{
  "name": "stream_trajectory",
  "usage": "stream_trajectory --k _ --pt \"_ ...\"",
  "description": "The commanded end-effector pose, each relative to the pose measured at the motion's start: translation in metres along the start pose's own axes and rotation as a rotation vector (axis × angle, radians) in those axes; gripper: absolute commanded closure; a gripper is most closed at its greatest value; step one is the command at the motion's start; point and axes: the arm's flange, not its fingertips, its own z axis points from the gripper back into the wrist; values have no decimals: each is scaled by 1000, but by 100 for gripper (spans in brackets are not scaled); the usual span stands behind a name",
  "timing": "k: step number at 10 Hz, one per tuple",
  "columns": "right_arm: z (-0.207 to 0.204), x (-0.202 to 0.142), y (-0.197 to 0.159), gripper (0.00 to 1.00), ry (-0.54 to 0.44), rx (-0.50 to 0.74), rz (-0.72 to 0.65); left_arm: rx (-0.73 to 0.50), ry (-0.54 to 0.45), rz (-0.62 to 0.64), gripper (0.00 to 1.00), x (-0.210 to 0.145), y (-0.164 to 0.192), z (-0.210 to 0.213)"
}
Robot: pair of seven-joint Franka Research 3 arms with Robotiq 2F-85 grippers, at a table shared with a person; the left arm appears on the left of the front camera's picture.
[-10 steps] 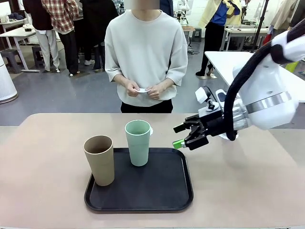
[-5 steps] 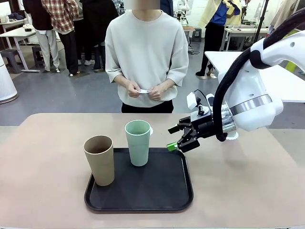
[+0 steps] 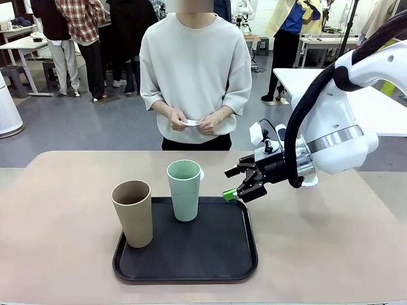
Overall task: Place coasters on the table and set cups on them.
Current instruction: Take one Reusable plastic cup from the Flat Tray and place it on a coaster set by the human.
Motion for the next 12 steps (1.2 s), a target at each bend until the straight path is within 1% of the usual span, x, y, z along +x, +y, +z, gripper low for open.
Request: stream_trajectory --k 1,3,4,5,7,8,10,12 --pt "-18 -12 -14 0 -44 -42 3 -12 -5 -7 0 -1 -1 2" --pt "-45 -31 -30 0 -75 -120 -25 -12 -5 -7 0 -1 -1 2" --pt "-51 -36 -33 0 -84 -115 -30 -12 -5 -7 0 -1 -1 2" --pt "-59 -38 -33 0 -94 -97 -24 -12 -5 -7 0 -1 -1 2" --pt "-72 -37 -32 0 -142 -14 -40 -12 -5 -7 0 -1 -1 2" --pt "-73 -35 -27 0 -138 31 -37 -12 -5 -7 0 -1 -1 2" --pt "-64 -28 -24 0 -154 51 -28 -12 -5 -7 0 -1 -1 2" --pt "-69 -27 -21 0 -164 83 -35 -12 -5 -7 0 -1 -1 2"
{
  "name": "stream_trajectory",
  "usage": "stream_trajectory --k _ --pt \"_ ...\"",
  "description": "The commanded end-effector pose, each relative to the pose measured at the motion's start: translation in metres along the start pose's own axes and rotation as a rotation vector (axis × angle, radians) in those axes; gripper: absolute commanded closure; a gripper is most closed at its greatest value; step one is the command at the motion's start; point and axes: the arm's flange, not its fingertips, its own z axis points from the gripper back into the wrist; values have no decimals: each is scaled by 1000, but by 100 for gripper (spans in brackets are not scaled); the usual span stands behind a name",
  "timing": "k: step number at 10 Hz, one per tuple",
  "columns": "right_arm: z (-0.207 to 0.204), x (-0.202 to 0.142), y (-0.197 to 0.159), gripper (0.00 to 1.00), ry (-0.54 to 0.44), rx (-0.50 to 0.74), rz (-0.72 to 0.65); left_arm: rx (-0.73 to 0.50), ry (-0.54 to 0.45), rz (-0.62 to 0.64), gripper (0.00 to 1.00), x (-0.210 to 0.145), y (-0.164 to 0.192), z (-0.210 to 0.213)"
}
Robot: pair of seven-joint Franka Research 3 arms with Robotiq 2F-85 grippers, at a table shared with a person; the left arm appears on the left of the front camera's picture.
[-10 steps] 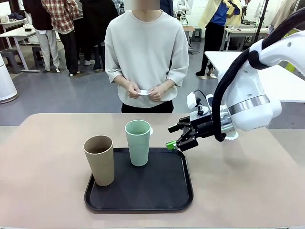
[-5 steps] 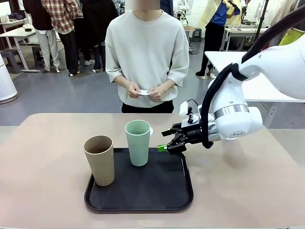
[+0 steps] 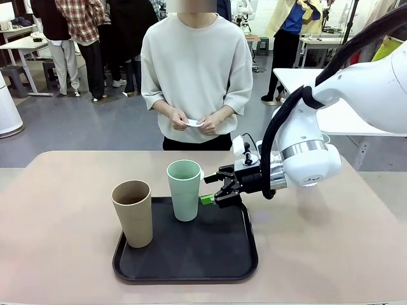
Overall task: Place coasters on the table and set cups on them.
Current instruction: Take one Reusable plastic cup from the Flat Tray and place it on a coaster set by the human.
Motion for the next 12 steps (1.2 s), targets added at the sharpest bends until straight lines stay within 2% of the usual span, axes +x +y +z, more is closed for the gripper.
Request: stream_trajectory --k 1,8,12 --pt "3 -3 1 0 3 30 -10 -12 -5 -7 0 -1 -1 2" --pt "-27 -9 11 0 10 44 2 -12 -5 -7 0 -1 -1 2" --pt "-45 -10 11 0 13 -3 46 -12 -5 -7 0 -1 -1 2"
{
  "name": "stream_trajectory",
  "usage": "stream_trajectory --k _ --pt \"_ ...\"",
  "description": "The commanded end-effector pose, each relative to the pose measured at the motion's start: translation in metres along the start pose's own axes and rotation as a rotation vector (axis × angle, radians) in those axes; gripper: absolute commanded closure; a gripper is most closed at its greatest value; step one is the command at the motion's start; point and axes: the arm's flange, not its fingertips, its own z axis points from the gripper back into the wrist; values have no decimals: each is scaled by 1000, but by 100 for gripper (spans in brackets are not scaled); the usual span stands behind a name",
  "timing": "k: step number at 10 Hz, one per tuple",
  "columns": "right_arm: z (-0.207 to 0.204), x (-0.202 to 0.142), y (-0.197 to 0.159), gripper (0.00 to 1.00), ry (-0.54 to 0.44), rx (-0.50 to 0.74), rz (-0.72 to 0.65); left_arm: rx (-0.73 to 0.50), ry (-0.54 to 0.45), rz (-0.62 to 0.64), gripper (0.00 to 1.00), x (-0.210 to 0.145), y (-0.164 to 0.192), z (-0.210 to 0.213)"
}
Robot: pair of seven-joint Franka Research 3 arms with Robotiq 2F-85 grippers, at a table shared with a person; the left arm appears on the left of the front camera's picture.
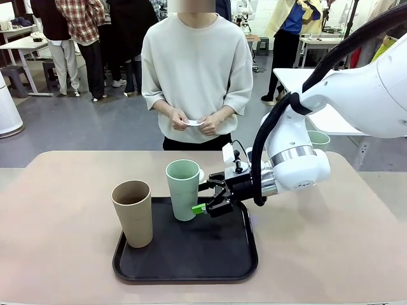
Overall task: Place coasters on the table and set cups on them.
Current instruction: Take one Reusable plastic cup from the Flat Tray and place it on a coaster set by the human.
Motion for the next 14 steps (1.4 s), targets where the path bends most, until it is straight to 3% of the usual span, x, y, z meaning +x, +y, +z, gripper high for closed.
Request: stream_trajectory --k 1,7,10,11,12,13,14 --pt "-22 -4 -2 0 3 -43 45 -12 -5 -7 0 -1 -1 2" --pt "-52 -7 -18 0 -4 -92 66 -12 -5 -7 0 -1 -1 2" --pt "-66 -7 -15 0 -47 -16 72 -12 -5 -7 0 -1 -1 2" --pt "-66 -7 -15 59 -54 11 69 -12 -5 -7 0 -1 -1 2" --pt "-65 -7 -15 59 -58 13 67 -12 -5 -7 0 -1 -1 2" --pt "-64 -7 -16 100 -64 7 68 -12 -5 -7 0 -1 -1 2" --pt "-62 -6 -15 64 -67 7 72 -12 -5 -7 0 -1 -1 2"
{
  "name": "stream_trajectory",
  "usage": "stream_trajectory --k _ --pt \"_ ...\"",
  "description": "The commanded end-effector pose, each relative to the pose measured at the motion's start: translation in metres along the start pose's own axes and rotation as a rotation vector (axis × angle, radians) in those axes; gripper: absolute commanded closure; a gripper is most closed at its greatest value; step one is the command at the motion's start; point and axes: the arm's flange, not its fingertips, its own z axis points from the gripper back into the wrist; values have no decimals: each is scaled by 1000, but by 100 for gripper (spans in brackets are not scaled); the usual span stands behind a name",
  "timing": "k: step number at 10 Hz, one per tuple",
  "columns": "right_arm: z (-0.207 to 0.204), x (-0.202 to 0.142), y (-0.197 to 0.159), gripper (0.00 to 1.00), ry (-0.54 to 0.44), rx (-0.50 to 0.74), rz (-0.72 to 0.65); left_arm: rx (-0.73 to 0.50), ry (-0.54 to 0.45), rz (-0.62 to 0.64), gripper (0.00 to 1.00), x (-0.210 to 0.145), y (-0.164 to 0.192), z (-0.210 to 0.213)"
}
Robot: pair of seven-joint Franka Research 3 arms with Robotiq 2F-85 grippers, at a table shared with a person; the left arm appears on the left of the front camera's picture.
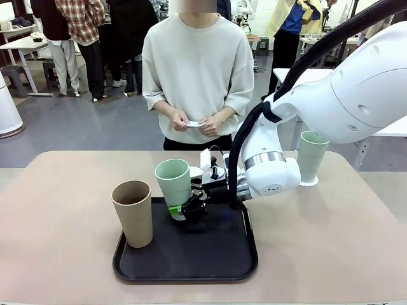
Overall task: Place coasters on the table and set cups on them.
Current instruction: Take one Reusable plastic cup from the Flat Tray and place it on a coaster set by the human.
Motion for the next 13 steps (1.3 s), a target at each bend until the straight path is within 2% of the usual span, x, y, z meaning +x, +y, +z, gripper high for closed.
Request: stream_trajectory --k 1,3,5,8,10,11,12,13 --pt "3 -1 -1 100 -21 -9 33 -12 -5 -7 0 -1 -1 2" --pt "17 18 11 100 -50 -21 38 -12 -5 -7 0 -1 -1 2" --pt "43 78 21 100 -104 -28 63 -12 -5 -7 0 -1 -1 2" --pt "61 149 6 100 -180 -54 70 -12 -5 -7 0 -1 -1 2" --pt "64 163 -4 100 -159 -51 22 -12 -5 -7 0 -1 -1 2" --pt "63 162 -9 100 -51 -95 -73 -12 -5 -7 0 -1 -1 2" --pt "70 170 3 100 -177 -58 72 -12 -5 -7 0 -1 -1 2" --pt "70 170 3 100 -177 -58 72 -12 -5 -7 0 -1 -1 2"
